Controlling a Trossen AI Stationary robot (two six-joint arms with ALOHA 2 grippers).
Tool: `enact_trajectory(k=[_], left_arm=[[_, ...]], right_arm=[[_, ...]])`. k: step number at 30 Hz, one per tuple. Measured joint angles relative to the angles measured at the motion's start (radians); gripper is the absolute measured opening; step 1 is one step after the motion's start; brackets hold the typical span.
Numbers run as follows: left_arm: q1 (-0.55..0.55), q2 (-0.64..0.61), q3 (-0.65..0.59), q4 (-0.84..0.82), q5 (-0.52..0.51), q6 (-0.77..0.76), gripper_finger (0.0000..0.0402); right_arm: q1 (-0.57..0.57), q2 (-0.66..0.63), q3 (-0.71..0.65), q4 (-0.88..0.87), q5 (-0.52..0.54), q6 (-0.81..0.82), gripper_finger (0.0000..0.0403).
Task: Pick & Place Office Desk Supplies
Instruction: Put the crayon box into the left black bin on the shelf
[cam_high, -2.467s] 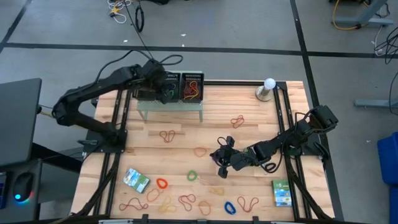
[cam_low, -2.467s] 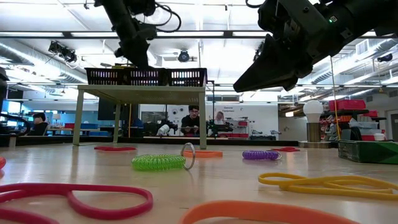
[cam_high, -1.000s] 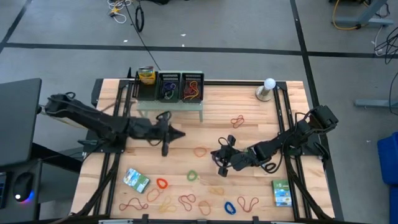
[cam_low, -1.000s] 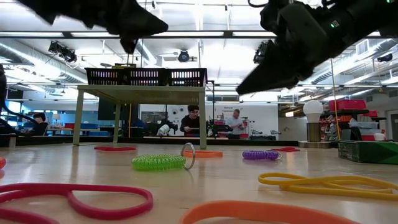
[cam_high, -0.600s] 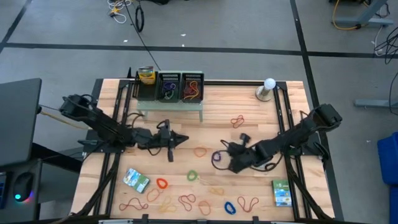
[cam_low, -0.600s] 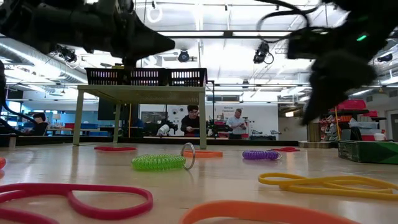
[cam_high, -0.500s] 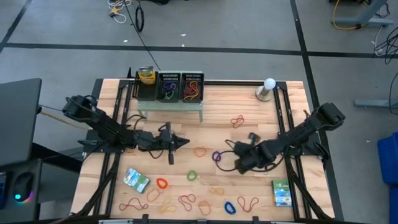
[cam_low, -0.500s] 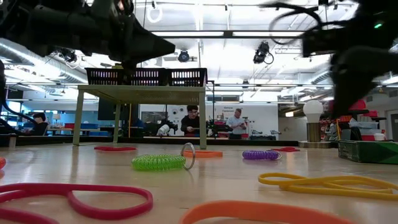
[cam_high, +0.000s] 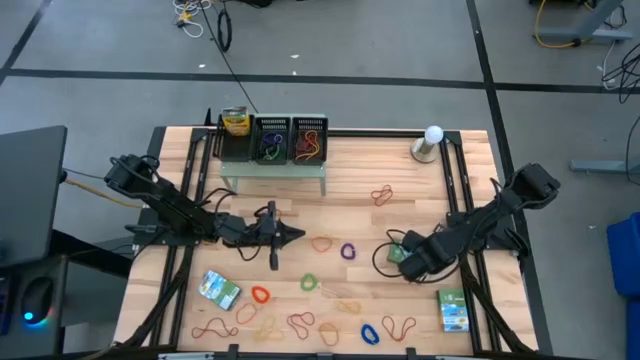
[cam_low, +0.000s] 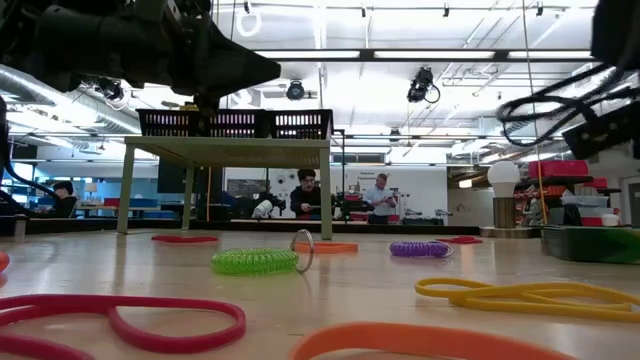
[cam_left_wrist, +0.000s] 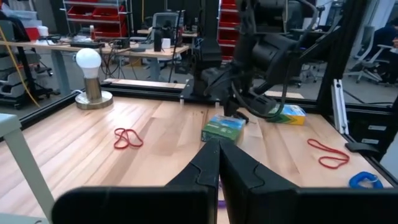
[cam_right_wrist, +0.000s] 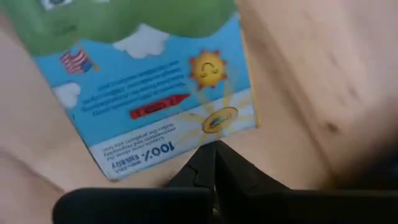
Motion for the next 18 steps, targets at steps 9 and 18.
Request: enact_trajectory(k=[9, 18], left_arm=[[0.000, 0.000, 0.000, -0.001, 0.000, -0.001, 0.0011], [0.000, 0.000, 0.000, -0.016, 0.000, -0.008, 0.0011]], right_arm=[[-0.010, -0.046, 0.055, 0.254, 0.081, -0.118, 0.0009], [0.033, -0.040, 0.120, 0.246, 0.143, -0.477, 0.0075]])
